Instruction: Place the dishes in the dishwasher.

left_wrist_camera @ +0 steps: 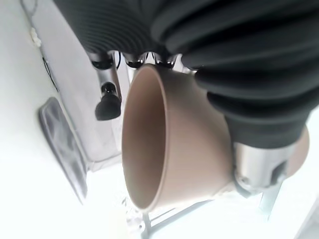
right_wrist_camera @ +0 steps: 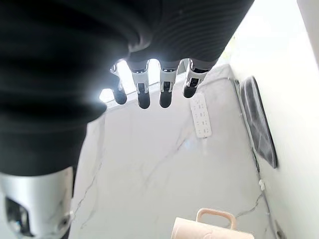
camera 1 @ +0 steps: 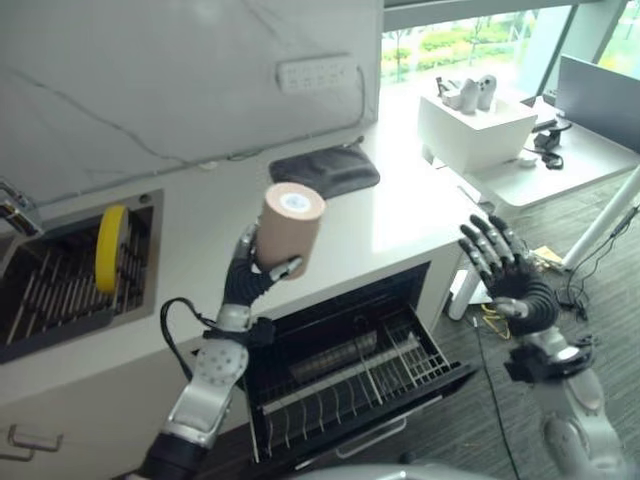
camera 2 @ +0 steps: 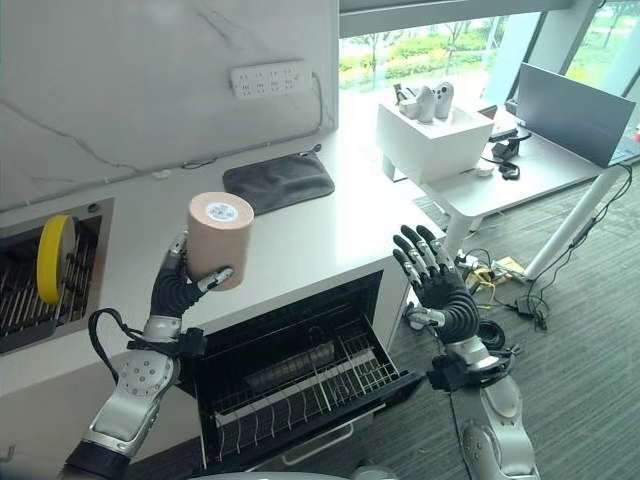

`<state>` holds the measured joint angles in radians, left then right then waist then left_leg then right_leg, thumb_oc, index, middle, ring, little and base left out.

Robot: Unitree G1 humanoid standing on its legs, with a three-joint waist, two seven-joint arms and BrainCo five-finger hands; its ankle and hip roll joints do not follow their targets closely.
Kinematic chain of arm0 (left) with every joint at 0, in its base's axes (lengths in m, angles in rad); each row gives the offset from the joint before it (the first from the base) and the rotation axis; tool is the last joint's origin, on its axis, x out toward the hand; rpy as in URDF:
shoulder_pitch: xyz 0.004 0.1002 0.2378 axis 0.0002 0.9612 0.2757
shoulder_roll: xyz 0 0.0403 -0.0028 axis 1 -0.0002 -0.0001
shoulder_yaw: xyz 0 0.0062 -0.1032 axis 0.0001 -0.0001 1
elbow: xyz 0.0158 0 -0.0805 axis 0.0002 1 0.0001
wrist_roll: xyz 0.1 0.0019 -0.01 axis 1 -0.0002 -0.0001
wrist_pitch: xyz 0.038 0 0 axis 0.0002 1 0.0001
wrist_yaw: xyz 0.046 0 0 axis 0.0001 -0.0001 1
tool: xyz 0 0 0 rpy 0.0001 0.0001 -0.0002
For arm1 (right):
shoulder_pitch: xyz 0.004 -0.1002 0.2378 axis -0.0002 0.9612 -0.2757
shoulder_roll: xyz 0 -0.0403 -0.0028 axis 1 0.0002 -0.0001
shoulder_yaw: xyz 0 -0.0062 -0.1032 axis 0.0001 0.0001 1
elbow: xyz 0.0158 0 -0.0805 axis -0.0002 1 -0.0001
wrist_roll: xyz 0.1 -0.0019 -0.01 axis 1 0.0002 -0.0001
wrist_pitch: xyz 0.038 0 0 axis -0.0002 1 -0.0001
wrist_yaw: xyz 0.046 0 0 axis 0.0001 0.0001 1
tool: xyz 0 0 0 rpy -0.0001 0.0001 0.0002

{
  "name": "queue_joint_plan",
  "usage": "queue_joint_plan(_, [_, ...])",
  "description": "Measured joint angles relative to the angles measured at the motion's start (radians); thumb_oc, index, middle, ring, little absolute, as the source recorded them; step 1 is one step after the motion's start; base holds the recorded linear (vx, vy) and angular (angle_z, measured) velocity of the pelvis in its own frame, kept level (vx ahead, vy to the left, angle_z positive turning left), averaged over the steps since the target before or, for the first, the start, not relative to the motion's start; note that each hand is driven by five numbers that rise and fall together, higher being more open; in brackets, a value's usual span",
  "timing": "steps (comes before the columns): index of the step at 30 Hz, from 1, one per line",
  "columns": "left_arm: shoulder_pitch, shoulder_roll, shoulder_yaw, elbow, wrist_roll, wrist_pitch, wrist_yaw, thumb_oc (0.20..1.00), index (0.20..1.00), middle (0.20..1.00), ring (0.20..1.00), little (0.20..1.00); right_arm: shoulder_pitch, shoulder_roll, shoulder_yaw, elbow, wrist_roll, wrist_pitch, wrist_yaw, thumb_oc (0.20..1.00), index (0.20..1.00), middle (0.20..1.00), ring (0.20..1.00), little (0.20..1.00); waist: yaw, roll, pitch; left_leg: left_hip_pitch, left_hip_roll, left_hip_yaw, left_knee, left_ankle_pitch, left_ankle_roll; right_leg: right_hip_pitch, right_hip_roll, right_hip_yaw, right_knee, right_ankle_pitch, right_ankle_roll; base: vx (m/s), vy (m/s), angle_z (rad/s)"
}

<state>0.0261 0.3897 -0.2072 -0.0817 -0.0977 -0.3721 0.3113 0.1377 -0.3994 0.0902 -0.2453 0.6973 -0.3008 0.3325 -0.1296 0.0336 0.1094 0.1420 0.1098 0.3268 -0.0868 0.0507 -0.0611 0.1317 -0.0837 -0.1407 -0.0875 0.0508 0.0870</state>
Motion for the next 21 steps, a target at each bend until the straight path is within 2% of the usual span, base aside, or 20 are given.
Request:
queue_joint_plan(3, [0.0,0.0,-0.018,-0.009,0.0,-0.023,0.029,0.2,0.2,0.2,0.2,0.2,-0.017,-0.001,0.027,0.0,-0.026,-0.001,-0.048,1.0,1.0,1.0,1.0,1.0,0.029,0.006,-0.003,-0.004,-0.003,-0.015,0.0,0.0,0.0,0.005,-0.004,-0.016,-0.001,-0.01,0.003,-0.01,-0.007,0.17])
queue_joint_plan(6, [0.001,0.004,-0.02,-0.061,0.011,-0.055,0.064,0.2,0.2,0.2,0.2,0.2,-0.055,-0.029,0.051,-0.001,-0.131,0.0,-0.149,1.0,1.0,1.0,1.0,1.0,0.065,0.006,-0.003,-0.008,-0.01,-0.044,0.0,0.0,0.001,0.022,-0.01,-0.046,0.0,-0.014,0.005,0.0,-0.038,0.3])
queue_joint_plan(9, [-0.002,0.008,-0.023,-0.075,0.044,-0.072,0.076,0.2,0.2,0.2,0.2,0.2,-0.101,-0.042,0.07,-0.001,-0.171,0.009,-0.186,1.0,1.0,1.0,1.0,1.0,0.074,0.004,-0.004,-0.018,-0.013,-0.065,0.0,0.002,0.004,0.023,-0.012,-0.067,0.0,-0.014,0.005,0.01,-0.025,0.18])
queue_joint_plan(16, [-0.04,0.018,-0.043,-0.075,0.079,-0.061,0.042,0.2,0.2,0.2,0.2,0.2,-0.214,-0.078,0.132,-0.002,-0.231,0.052,-0.231,1.0,1.0,1.0,1.0,1.0,0.11,-0.004,-0.003,-0.019,-0.017,-0.096,0.0,0.004,0.005,0.043,-0.014,-0.094,0.0,-0.021,0.006,0.02,-0.02,0.14])
queue_joint_plan(21, [-0.08,0.054,-0.145,-0.054,0.119,-0.013,0.001,0.2,0.2,0.2,0.2,0.2,-0.275,-0.08,0.219,-0.001,-0.246,0.11,-0.231,1.0,1.0,1.0,1.0,1.0,0.116,-0.024,-0.003,-0.017,-0.018,-0.106,0.0,0.004,0.005,0.052,-0.014,-0.102,0.0,-0.025,0.004,0.04,-0.029,0.08])
